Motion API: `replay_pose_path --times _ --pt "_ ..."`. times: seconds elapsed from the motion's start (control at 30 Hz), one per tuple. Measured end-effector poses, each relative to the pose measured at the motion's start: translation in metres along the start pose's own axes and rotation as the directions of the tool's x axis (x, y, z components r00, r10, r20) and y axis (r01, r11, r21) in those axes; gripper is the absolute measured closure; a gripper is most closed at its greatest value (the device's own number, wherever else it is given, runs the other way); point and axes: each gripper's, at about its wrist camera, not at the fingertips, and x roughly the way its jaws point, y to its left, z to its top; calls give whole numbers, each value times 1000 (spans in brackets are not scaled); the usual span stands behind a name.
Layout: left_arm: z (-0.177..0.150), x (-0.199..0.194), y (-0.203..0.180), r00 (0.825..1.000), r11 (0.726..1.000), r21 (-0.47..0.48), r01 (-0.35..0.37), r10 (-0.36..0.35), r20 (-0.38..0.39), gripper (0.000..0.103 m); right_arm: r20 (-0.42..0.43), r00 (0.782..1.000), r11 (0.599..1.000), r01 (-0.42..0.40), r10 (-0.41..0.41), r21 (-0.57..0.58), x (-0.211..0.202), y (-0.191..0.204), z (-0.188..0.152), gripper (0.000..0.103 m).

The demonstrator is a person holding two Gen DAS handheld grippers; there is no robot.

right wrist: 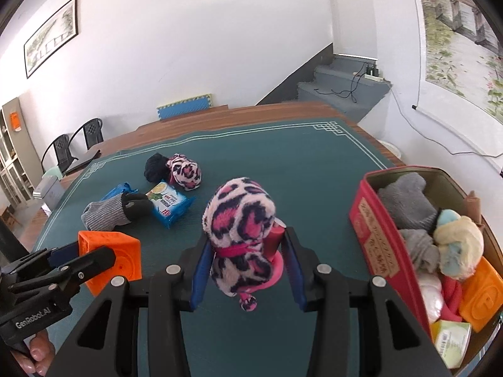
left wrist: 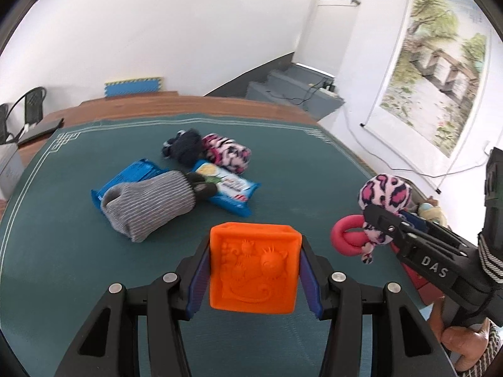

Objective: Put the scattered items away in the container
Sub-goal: 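Carry the leopard plush into the tin and open the right gripper while the left carries the block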

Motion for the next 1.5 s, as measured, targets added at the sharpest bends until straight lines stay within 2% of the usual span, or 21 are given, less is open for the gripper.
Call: replay_pose_path --times 0.3,0.6,1.03,1.33,1.5 --pt "4 -8 -11 999 999 28 19 -20 30 50 49 998 999 36 -37 17 -8 -6 -4 57" --pt "9 -19 -14 998 999 27 36 -38 59 50 46 997 998 59 -59 6 -6 -3 -6 57" --pt "15 -29 -30 997 999 43 27 -30 71 50 159 983 996 87 -92 38 -63 -30 2 56" --pt "17 -26 -65 997 996 80 47 -53 63 50 212 970 992 111 -121 59 -97 -58 3 56" --pt "20 -20 -93 995 992 102 81 -87 54 50 249 953 984 157 -173 81 -119 -86 5 56"
